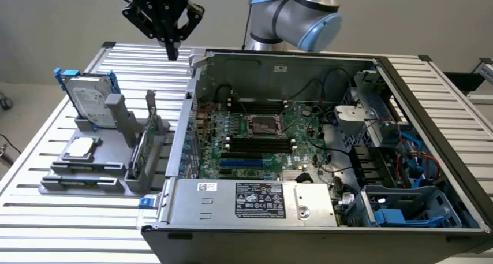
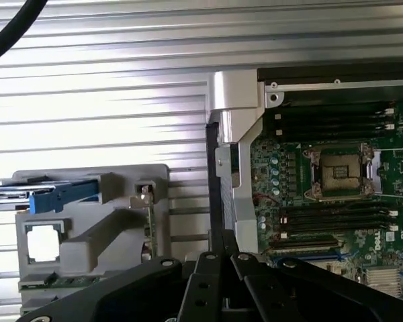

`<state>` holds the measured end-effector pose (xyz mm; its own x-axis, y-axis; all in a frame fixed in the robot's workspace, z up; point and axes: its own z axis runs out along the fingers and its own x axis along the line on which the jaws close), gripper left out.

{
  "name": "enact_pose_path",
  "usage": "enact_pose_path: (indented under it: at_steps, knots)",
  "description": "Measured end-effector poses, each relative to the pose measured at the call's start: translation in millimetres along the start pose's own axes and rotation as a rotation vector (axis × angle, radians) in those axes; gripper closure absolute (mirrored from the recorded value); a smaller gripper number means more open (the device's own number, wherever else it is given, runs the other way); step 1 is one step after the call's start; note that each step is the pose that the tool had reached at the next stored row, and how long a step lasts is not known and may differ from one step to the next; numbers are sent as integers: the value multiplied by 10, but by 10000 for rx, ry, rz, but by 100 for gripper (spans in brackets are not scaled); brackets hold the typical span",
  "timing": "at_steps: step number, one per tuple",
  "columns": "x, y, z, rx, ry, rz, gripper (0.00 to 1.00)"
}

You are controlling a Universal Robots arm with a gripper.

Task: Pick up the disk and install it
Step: 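Reach for the disk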

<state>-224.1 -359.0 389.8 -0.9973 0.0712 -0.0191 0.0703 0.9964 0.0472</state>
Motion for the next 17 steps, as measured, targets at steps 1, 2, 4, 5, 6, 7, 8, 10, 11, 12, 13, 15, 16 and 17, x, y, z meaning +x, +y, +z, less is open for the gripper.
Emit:
enact_pose_path:
  at_steps: [1, 2, 4, 5, 6, 7, 8, 10, 11, 12, 13, 15, 16, 17]
  knots:
    - [45, 0, 4, 0, -1, -1, 89]
    - [90, 0, 9, 1, -1, -1, 89]
    - [184, -2, 16, 6, 1, 0, 89]
    - [229, -5, 20, 7, 4, -1, 89]
    - [274, -9, 24, 7, 7, -1, 89]
    - [319, -12, 27, 9, 12, 0, 89]
    - [364, -15, 29, 10, 18, 1, 89]
    - [454, -21, 34, 15, 31, 0, 89]
    - [499, -24, 36, 18, 38, 0, 89]
    - [548, -27, 38, 22, 48, 2, 89]
    - [593, -30, 40, 25, 57, 3, 89]
    - [681, -33, 46, 27, 77, 1, 89]
    - [727, -32, 49, 28, 92, 2, 89]
    - [775, -30, 52, 31, 109, 4, 89]
